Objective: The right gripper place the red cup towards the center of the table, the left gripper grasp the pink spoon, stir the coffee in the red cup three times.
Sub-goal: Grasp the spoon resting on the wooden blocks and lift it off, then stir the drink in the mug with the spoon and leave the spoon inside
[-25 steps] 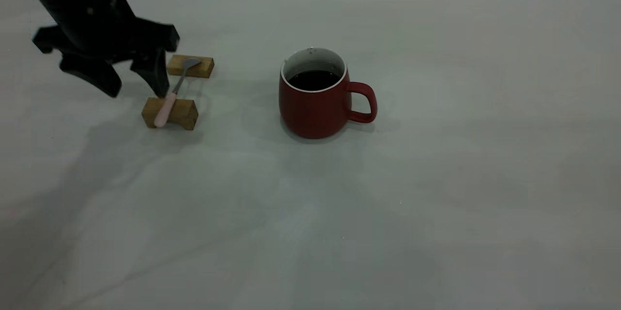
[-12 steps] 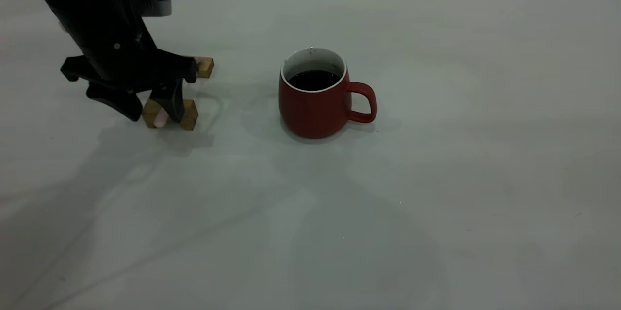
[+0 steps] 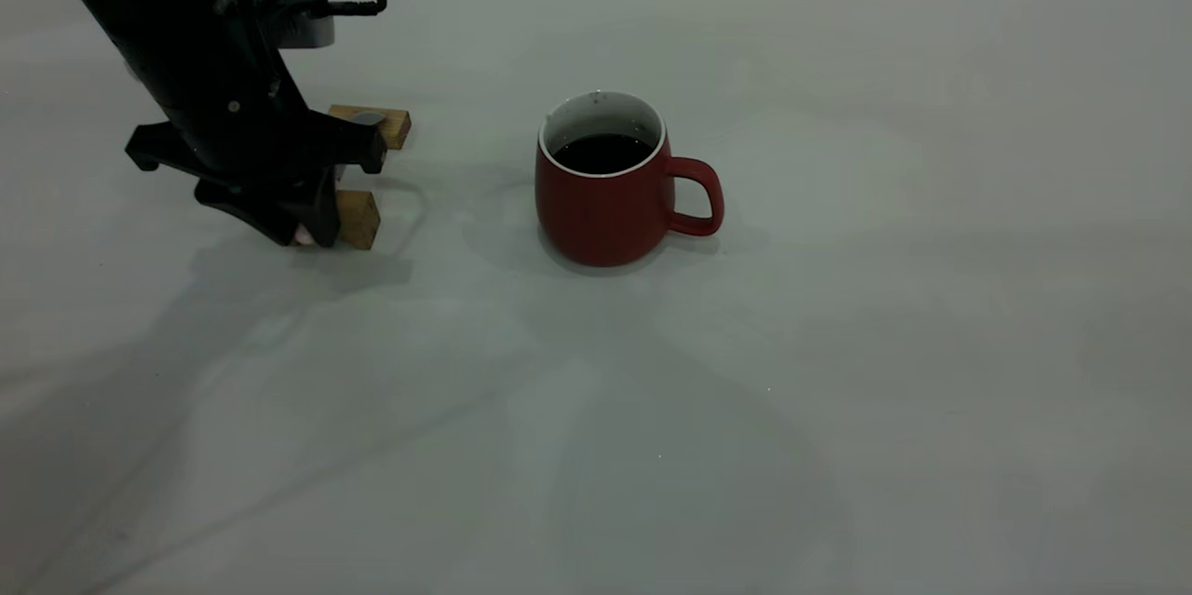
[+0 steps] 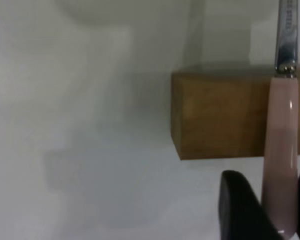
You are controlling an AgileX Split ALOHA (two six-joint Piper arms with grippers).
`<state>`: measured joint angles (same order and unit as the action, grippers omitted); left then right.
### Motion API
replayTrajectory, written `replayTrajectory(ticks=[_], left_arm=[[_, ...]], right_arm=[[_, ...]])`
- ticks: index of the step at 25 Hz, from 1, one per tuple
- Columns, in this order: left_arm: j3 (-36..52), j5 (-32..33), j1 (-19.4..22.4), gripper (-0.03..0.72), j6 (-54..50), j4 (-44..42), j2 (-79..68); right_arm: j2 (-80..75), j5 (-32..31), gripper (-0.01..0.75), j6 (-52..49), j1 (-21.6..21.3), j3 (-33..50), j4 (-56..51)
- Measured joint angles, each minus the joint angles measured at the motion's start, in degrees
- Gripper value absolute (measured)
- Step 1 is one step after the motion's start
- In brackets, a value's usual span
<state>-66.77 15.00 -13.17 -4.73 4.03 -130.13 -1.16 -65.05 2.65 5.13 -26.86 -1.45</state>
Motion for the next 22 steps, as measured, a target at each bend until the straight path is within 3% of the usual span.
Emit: replayTrajectory(ticks=[3,8,14,19,22], left_arm=[[0.0,-0.3,0.0,0.178,0.0,0.0,0.0],[-1.8,2.6,0.0,0.177,-0.9,0.0,0.2],[-12.3,22.2,0.0,0.177,-5.6,7.2,5.8],[-18.8,40.3,0.0,0.177,-26.9,25.5,9.4],[-19.8,46.8,0.0,0.177,-42.0,39.3,9.6]], right_arm=[[0.0,0.0,0.587,0.0,0.0,0.0,0.0],[0.0,0.0,0.587,0.0,0.0,0.0,0.0],[0.0,0.0,0.587,0.0,0.0,0.0,0.0],[0.0,0.0,0.586,0.0,0.0,0.0,0.0],[0.0,0.0,0.586,0.0,0.0,0.0,0.0]])
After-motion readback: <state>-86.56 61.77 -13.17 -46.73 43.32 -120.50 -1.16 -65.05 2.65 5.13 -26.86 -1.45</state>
